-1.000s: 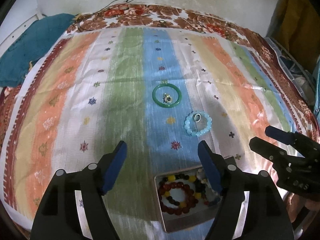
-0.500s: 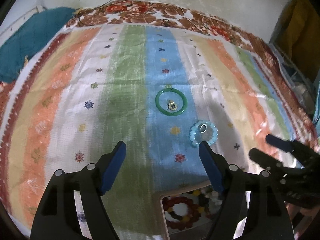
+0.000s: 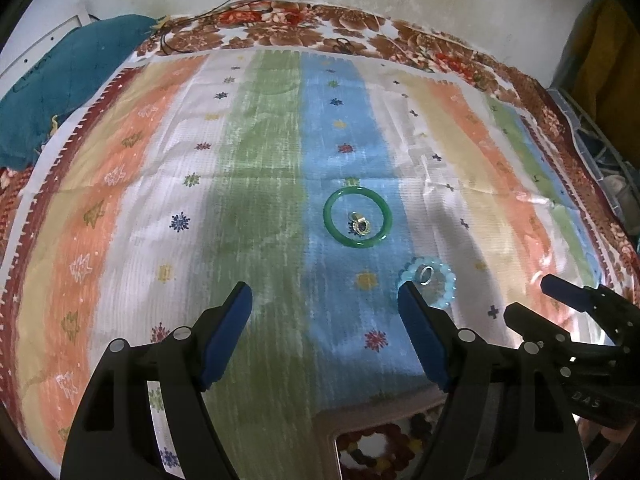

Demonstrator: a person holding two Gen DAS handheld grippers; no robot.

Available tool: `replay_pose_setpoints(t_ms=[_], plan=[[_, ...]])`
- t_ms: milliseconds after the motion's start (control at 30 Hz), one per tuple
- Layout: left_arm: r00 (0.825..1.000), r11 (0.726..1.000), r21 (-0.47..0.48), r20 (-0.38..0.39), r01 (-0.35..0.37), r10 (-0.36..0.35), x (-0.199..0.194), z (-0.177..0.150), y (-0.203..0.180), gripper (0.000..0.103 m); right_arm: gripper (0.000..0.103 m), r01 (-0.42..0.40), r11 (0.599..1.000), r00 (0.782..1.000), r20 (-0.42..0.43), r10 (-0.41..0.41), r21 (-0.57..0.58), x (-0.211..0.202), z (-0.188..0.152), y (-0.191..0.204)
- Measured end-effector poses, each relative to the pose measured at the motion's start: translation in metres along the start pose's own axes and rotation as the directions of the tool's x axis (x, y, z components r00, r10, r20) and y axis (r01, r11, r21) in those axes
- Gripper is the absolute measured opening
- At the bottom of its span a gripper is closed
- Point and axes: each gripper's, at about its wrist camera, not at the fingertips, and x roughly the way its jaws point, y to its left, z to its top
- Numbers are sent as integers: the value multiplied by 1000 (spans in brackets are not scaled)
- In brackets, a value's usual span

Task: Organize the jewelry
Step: 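Move the right tool toward the pale blue bracelet while the left tool approaches the jade bangle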

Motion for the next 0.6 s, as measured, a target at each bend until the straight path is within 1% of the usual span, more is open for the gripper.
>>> replay_pose_setpoints(t_ms=[100, 233, 367, 433, 533, 600], plan=[[1000, 1000, 19, -5, -18, 18, 6, 1, -1, 75, 71, 1, 1000, 1000, 1, -1, 7, 3, 2, -3], [1000, 1000, 23, -21, -6, 7, 14, 2, -2, 75, 71, -7, 1000, 1000, -4, 7, 16, 7, 4, -4], [1000, 999, 37, -16, -18, 19, 18, 3, -4, 75, 71, -6, 1000, 1000, -9, 6, 29, 14, 7, -7], [1000, 999, 32, -19, -19, 19, 21, 4, -3, 75, 71, -3, 999, 1000, -10, 3, 34, 17, 8, -8], [999, 1000, -9, -38, 21, -21, 23, 8, 2, 75, 71, -3, 999, 1000, -12, 3, 41, 21, 9, -9], [999, 1000, -4, -31, 9, -9, 23, 11, 1, 75, 71, -7, 999, 1000, -14, 8, 44, 23, 10, -9]])
